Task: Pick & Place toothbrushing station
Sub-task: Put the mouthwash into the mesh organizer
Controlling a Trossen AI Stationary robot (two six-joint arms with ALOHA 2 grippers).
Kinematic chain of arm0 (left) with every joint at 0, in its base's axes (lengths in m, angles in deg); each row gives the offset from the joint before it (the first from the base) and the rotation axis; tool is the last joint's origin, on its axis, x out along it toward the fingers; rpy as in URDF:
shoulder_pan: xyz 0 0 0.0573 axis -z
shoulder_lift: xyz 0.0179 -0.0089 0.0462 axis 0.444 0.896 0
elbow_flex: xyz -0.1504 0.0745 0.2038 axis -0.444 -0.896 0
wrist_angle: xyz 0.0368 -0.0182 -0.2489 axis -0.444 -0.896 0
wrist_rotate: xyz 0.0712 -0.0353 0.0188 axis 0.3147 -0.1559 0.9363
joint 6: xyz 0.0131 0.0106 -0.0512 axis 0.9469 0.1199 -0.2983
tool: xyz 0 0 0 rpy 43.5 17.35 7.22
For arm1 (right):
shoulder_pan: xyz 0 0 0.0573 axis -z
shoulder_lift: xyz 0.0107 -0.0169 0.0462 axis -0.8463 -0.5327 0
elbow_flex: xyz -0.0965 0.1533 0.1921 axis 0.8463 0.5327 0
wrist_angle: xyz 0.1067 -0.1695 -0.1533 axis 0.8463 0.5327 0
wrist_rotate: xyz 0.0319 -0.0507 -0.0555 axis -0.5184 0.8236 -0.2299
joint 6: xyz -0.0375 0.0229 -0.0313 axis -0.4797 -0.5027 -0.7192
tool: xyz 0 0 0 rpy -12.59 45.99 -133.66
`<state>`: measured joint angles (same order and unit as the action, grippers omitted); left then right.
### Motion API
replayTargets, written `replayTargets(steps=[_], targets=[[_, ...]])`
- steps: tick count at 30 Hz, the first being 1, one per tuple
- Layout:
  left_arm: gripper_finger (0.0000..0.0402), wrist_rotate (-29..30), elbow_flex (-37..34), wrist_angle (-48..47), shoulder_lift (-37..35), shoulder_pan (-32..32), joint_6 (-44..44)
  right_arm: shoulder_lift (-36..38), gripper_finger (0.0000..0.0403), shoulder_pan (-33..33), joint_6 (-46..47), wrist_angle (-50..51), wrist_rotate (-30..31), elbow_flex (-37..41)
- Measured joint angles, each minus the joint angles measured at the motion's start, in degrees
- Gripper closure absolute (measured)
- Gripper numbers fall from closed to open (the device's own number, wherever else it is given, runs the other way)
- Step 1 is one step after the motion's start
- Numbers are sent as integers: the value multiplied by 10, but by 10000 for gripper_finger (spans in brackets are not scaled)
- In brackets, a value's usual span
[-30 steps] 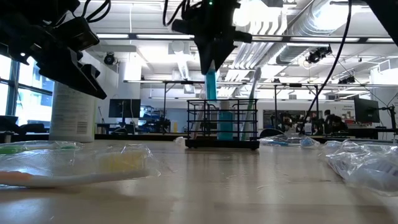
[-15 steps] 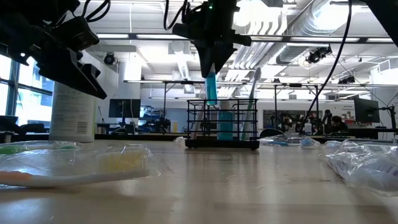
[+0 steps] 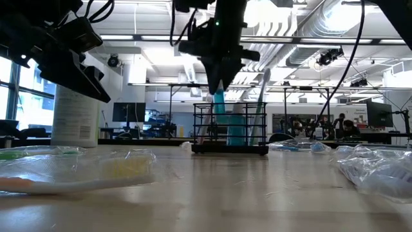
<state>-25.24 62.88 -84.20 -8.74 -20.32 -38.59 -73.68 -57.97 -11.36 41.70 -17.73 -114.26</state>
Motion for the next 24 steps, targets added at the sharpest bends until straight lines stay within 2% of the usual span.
replayTargets(steps=[12, 24], targets=[[215, 0, 0, 0, 0, 0, 0, 0, 315, 12, -3, -31, -38, 28], [215, 0, 0, 0, 0, 0, 0, 0, 315, 21, -5, -33, -42, 28]])
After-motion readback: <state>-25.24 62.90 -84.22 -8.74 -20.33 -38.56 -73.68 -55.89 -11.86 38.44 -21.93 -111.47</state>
